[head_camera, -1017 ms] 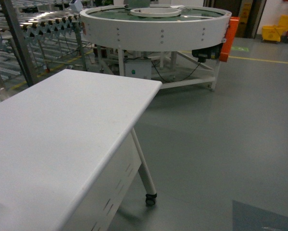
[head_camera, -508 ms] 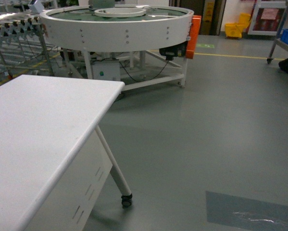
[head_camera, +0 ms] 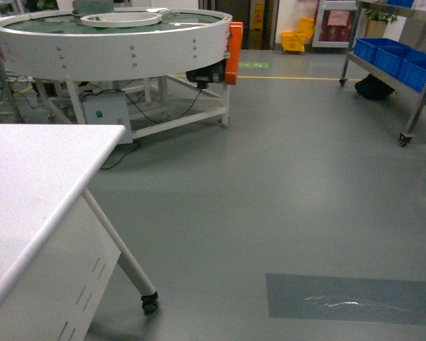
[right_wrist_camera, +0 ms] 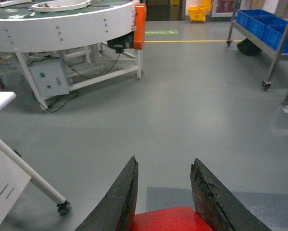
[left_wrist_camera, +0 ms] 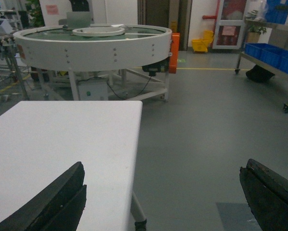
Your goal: Pick red block from blue box to shelf
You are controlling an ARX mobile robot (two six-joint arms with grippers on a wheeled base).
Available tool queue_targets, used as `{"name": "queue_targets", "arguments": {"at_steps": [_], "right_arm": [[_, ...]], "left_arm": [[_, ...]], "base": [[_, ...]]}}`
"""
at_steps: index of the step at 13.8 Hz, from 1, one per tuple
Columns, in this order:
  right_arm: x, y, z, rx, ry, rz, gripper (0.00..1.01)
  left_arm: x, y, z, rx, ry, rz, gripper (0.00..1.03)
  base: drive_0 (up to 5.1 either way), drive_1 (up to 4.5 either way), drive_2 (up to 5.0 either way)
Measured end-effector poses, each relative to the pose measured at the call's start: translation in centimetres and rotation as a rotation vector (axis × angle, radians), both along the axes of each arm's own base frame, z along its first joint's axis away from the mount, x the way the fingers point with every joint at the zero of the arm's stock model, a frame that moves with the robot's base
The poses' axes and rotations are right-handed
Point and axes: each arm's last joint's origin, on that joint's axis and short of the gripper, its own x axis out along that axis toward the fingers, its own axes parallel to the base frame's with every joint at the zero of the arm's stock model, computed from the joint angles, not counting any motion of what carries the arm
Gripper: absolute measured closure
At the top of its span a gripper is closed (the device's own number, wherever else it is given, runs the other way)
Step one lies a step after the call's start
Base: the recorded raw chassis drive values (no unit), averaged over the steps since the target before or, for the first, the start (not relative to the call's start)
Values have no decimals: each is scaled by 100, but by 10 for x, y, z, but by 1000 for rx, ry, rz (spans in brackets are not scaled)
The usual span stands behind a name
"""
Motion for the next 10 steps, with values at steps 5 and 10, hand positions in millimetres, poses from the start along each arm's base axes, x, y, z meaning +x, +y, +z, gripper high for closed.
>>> {"name": "queue_targets", "arguments": {"at_steps": [5,10], "right_arm": [[-1,0,1,-2,-8,0,73],[-1,0,1,-1,-7,0,73]], "left_arm": [[0,0,0,0,1,-2,5],[0,0,0,0,1,-1,5]], "base": [[204,-647,-89],[43,214,-358]]}}
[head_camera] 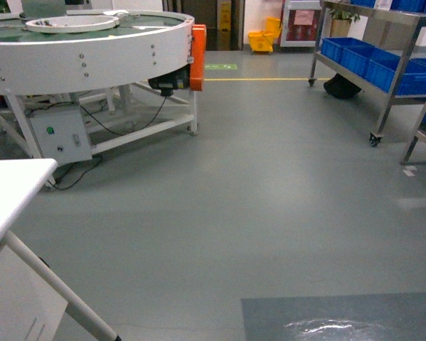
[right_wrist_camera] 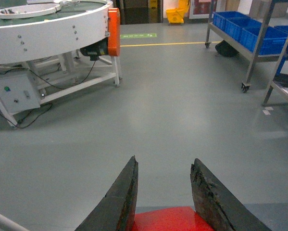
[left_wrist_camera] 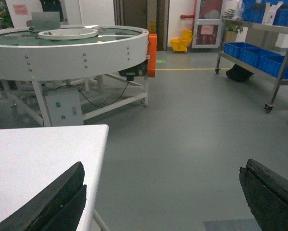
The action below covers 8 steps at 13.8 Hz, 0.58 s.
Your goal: Pick red block from blue box to shelf
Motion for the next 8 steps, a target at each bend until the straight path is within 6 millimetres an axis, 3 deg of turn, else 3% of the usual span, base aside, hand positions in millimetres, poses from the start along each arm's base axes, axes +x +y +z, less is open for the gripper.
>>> {"name": "queue_targets", "arguments": {"at_steps": [8], "right_arm": [[0,0,0,0,2,0,73]], "left_arm": [[0,0,0,0,-4,0,5]], "base": [[3,430,-425]]}}
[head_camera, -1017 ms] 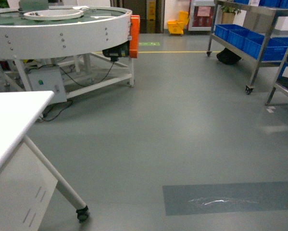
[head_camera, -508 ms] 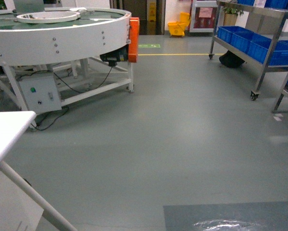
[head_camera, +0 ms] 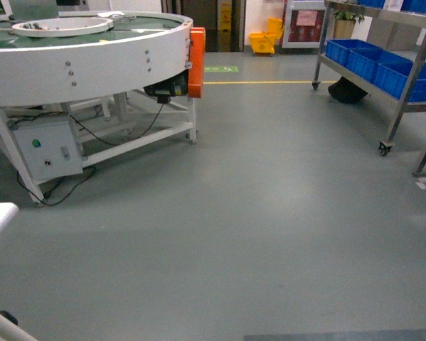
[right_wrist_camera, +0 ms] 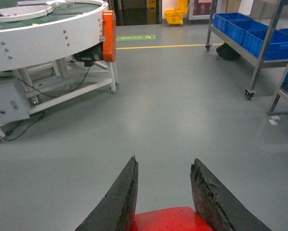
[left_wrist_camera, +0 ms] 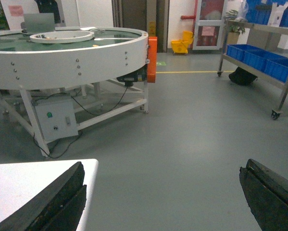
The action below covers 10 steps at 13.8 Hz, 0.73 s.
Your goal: Pick red block from blue box to shelf
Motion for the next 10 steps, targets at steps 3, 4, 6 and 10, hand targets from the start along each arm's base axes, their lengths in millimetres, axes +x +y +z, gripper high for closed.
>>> {"name": "queue_targets", "arguments": {"at_steps": [3,4,6,10], "right_arm": [[0,0,-1,2,9,0,73],[0,0,-1,1,6,0,73],[0,0,-1,1,4,0,73],[0,0,-1,1,7,0,73]], "left_arm": [[0,0,0,0,4,0,5],[0,0,0,0,2,-1,5],[0,0,0,0,3,0,5],[0,0,0,0,5,0,5]], "base": [[3,430,-425],[3,430,-425],[3,430,-425],[-10,422,-442]]}}
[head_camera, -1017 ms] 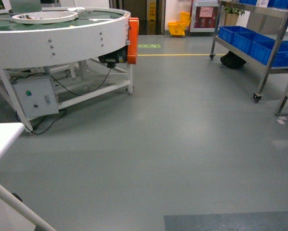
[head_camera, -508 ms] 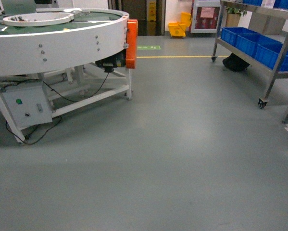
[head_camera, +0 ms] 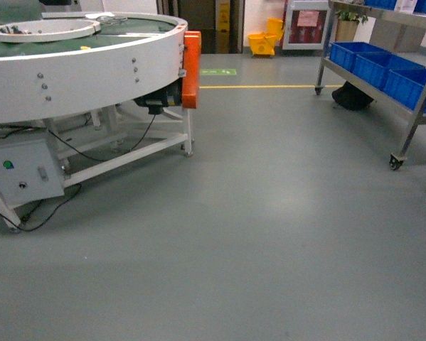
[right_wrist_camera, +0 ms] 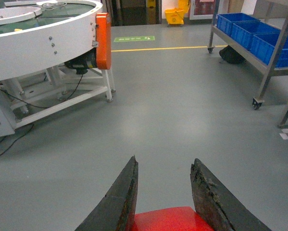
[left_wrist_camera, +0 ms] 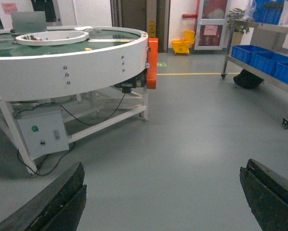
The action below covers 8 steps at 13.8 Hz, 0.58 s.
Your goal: Pick red block from blue box to shelf
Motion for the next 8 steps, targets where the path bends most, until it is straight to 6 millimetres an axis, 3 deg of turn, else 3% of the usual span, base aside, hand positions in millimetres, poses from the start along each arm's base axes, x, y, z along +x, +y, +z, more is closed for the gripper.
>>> {"name": "queue_targets", "arguments": {"at_steps": [8], "right_arm": [[0,0,0,0,0,3,73]], "left_arm": [[0,0,0,0,-4,3,5]], "base": [[-14,419,-448]]}}
